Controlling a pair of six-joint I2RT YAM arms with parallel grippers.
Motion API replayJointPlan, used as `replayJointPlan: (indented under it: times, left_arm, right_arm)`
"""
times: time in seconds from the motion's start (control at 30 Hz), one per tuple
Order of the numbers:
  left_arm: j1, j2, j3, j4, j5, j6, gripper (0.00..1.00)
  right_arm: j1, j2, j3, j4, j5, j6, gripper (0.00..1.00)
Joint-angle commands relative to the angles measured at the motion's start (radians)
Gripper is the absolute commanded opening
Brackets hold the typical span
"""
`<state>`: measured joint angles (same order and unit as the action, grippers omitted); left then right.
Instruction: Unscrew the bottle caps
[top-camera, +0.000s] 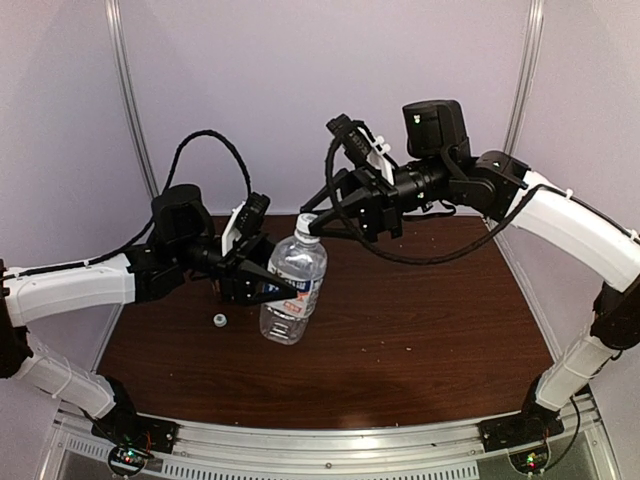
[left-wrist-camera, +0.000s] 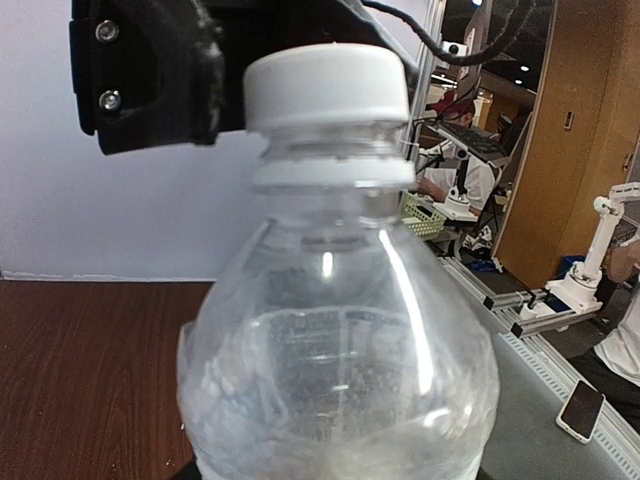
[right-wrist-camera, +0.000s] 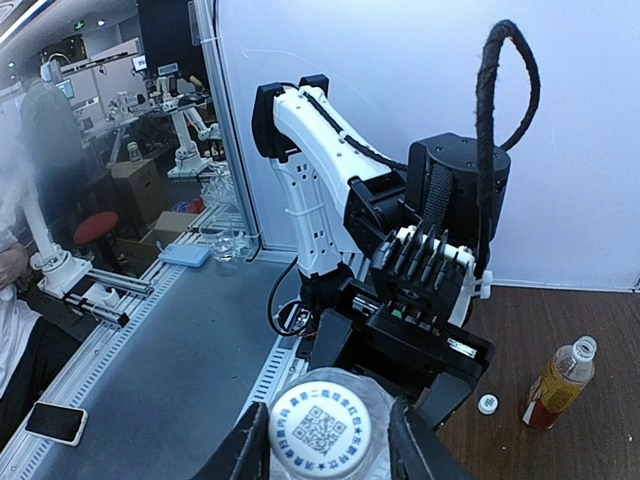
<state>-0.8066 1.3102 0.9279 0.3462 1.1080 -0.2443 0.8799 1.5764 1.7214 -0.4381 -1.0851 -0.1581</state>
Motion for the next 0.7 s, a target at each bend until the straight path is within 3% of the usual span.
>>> replayJointPlan:
  times: [0.0, 0.4, 0.67]
  left_arm:
    - [-0.005, 0.004, 0.028, 0.078, 0.028, -0.007, 0.31]
    - [-0.005, -0.001, 0.021, 0.081, -0.068, -0.011, 0.34]
    - [-0.005, -0.006, 0.03, 0.023, -0.245, 0.021, 0.34]
  right_arm:
    - [-0.01, -0.033, 0.006, 0.024, 0.044, 0.016, 0.41]
    - [-0.004, -0.075, -0.033, 0.052, 0.093, 0.054, 0.61]
    - [0.023, -0.088, -0.003, 0.063, 0.291, 0.193, 0.68]
